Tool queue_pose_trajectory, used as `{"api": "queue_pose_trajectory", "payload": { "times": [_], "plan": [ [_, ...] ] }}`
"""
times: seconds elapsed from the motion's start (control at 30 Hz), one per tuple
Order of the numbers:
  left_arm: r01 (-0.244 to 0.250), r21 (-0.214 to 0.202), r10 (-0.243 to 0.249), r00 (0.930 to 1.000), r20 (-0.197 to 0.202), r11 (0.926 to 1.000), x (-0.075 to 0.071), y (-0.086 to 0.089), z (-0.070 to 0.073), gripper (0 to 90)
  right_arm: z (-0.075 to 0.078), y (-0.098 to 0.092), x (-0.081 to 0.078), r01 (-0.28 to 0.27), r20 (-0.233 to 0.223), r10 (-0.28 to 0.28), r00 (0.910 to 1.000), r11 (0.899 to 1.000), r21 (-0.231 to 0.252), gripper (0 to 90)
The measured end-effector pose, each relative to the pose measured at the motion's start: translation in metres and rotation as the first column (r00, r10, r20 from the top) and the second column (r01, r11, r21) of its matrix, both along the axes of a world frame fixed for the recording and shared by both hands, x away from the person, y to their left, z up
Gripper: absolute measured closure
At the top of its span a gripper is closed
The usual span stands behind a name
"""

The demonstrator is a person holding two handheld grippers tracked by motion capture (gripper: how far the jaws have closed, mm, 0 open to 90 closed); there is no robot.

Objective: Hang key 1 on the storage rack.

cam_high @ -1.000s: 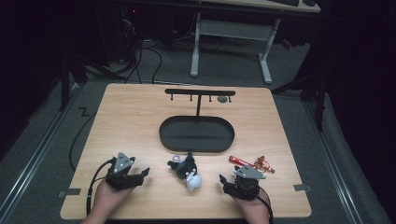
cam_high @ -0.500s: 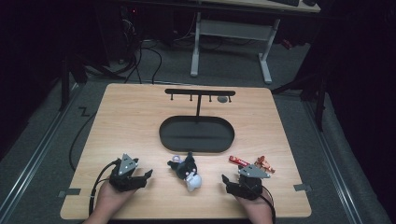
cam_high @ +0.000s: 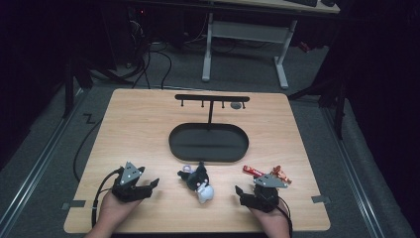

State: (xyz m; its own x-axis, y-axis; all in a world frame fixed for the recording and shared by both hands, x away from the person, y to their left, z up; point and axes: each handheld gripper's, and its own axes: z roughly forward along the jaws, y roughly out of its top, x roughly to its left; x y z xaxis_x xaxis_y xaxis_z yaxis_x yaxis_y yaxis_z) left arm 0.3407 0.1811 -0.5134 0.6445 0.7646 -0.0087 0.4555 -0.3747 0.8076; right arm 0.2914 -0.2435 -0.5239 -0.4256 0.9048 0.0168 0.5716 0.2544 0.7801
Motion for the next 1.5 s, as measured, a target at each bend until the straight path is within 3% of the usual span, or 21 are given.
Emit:
{"api": "queue_pose_trajectory", "payload": {
  "times": [0.1, 0.13, 0.23, 0.27, 0.37, 0.57, 0.97, 1.13, 1.5],
  "plan": [
    [0.000, 0.036, -0.001, 0.9999, 0.011, 0.9994, 0.004, 0.000, 0.003, 31.9, 0.000, -0.001, 0.000, -0.001, 0.003, 0.001, 1.0000, 1.000, -0.006, 20.2],
    [-0.010, 0.081, 0.007, 0.9993, 0.036, 0.9967, 0.006, -0.001, 0.001, 31.9, 0.000, -0.002, 0.000, 0.003, -0.004, -0.003, 1.0000, 1.000, -0.010, 19.4],
    [-0.025, 0.052, 0.024, 0.9995, 0.018, 0.9983, 0.004, 0.002, -0.009, 31.6, 0.000, -0.003, 0.000, 0.011, -0.015, -0.011, 0.9998, 1.000, -0.016, 19.0],
    [-0.015, 0.062, 0.015, 0.9999, 0.004, 0.9980, 0.004, 0.001, -0.009, 31.7, 0.000, -0.004, 0.000, 0.011, -0.016, -0.011, 0.9998, 1.000, -0.022, 18.8],
    [-0.002, 0.073, -0.001, 0.9993, 0.039, 0.9974, 0.000, 0.000, -0.005, 31.8, -0.001, -0.004, 0.000, 0.006, -0.019, -0.007, 0.9998, 0.999, -0.031, 18.2],
    [0.031, 0.079, -0.035, 0.9980, 0.053, 0.9964, -0.002, 0.001, -0.006, 32.4, -0.002, 0.000, 0.000, 0.002, -0.069, -0.004, 0.9976, 0.999, -0.035, 18.0],
    [0.047, 0.088, -0.053, 0.9966, 0.063, 0.9950, -0.002, 0.004, -0.008, 30.8, 0.012, 0.002, 0.004, 0.016, -0.146, -0.029, 0.9888, 0.995, -0.095, 18.3],
    [0.052, 0.089, -0.058, 0.9962, 0.064, 0.9947, -0.003, 0.004, -0.008, 30.8, 0.017, 0.005, 0.005, -0.004, -0.211, -0.023, 0.9772, 0.992, -0.129, 18.3],
    [0.053, 0.094, -0.059, 0.9963, 0.063, 0.9941, -0.002, 0.005, -0.008, 30.2, 0.022, 0.009, 0.008, -0.036, -0.271, -0.008, 0.9626, 0.987, -0.156, 18.4]
  ]
}}
